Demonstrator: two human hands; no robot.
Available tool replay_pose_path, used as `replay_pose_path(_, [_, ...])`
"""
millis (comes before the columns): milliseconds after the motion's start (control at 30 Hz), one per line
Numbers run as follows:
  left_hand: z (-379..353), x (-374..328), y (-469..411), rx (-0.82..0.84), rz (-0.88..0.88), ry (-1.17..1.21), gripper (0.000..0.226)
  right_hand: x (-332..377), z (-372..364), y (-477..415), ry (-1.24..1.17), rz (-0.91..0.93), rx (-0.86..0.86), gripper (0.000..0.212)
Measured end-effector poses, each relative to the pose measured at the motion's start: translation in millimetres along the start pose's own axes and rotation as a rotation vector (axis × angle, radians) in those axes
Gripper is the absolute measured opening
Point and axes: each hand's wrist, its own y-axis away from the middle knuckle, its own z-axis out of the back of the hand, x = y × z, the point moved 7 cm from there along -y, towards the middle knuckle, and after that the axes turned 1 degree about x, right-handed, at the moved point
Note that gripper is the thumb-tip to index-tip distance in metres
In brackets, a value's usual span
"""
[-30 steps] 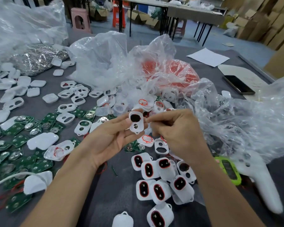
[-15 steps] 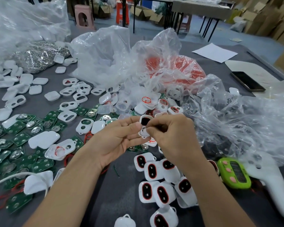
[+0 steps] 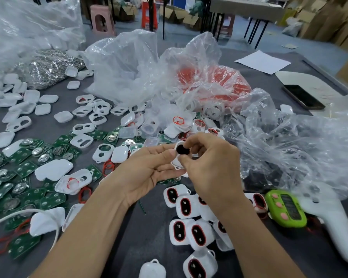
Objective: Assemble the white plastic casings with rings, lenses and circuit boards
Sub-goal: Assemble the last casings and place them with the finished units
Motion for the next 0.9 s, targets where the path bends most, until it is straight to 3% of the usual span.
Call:
replay_pose_path(167, [-1.0,1.3,0.1,-0.055,-0.035,-0.124,0.033,-14.4,-6.9,-1.4,-0.073,-0.107,0.079,0.045])
replay_pose_path(300, [-1.8,2.4,0.3,-0.192,-0.097,-0.220,0.037,-25.2,-21.6,0.5,-0.244,-0.196,0.216,0.031])
replay_pose_path(367, [-0.3,2.3,0.8,-0.240,-0.102,-0.207,0.032,-32.3,-26.5,0.8,-0.466,-0.275,0.254,0.029])
replay_pose_path(433, [0.4,1.1,2.1,-0.263,-0.096,-0.179,0.032,-40.3,-27.2,1.1,-0.687,-0.386,0.252,0.026])
replay_pose_path(500, [-0.4,-0.1,3.3,-0.263,-0.090,-0.150,0.032,-46.9,-23.3,-0.3,-0.755,-0.438,0.211,0.024])
replay_pose_path(900, [-0.6,0.1,5.1,-0.266,-0.084,-0.218,0.028,-36.1,-11.0,0.7,-0.451,-0.229,0.093,0.009])
